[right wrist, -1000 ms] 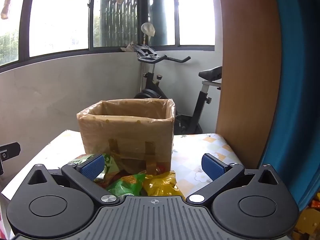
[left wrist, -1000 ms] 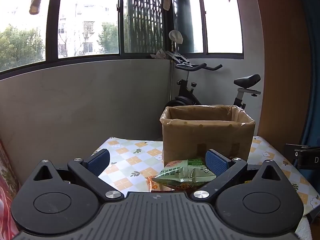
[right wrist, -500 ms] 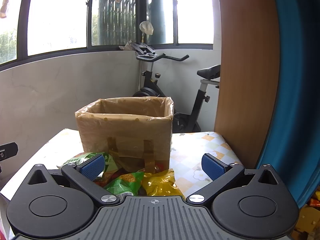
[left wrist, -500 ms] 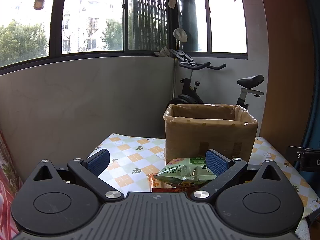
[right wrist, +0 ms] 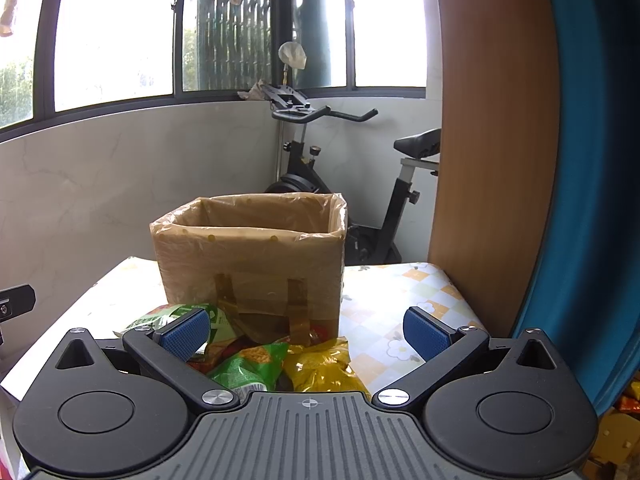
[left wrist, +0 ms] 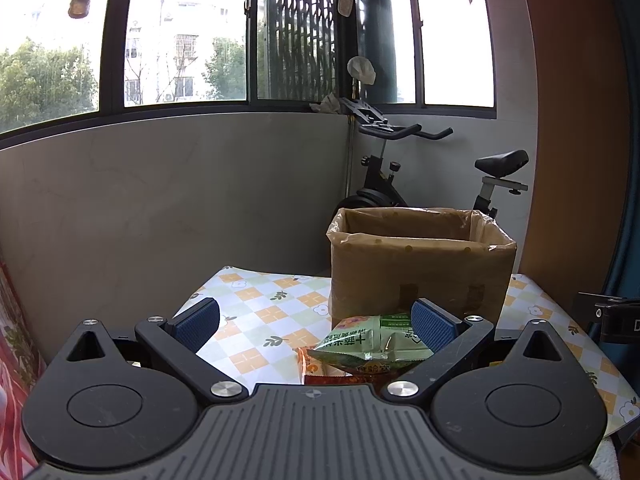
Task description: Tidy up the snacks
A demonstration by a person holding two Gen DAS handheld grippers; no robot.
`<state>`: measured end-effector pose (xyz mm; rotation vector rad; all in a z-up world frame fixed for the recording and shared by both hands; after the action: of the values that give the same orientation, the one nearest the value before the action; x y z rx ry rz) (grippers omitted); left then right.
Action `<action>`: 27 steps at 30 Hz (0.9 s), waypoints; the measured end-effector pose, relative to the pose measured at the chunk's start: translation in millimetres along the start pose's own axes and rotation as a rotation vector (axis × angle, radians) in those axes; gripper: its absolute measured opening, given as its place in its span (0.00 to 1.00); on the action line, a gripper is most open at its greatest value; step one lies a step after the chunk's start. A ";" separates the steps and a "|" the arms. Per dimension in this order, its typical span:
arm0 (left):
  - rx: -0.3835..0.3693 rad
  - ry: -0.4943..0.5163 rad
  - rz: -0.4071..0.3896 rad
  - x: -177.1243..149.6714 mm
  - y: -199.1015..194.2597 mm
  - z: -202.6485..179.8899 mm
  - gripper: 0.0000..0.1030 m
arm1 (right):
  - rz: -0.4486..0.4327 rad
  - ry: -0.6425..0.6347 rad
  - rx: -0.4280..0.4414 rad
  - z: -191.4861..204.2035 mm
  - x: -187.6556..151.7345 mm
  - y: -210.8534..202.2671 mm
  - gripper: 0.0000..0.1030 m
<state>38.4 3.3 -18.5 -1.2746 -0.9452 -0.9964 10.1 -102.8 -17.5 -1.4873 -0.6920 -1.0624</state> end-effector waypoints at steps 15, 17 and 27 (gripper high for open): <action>-0.007 -0.005 0.003 -0.4 1.2 2.0 1.00 | -0.002 0.000 -0.001 0.4 -0.6 -0.1 1.00; -0.008 -0.008 0.005 -0.1 1.4 2.1 1.00 | -0.002 0.000 -0.001 0.4 -0.6 -0.2 1.00; -0.012 -0.010 0.005 -0.5 1.6 2.7 1.00 | -0.002 -0.002 0.000 0.9 -0.2 -0.5 1.00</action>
<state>39.8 6.0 -19.3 -1.2928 -0.9446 -0.9941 9.8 -101.8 -17.5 -1.4876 -0.6947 -1.0626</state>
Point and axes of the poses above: each gripper's, at about its wrist camera, not at the fingertips, and y roughly the way its jaws point, z to its left, x to its top, the point moved 4 cm from there along y, roughly the way its jaws point, and after that the axes turned 2 degrees about -z, right-handed, at the moved point
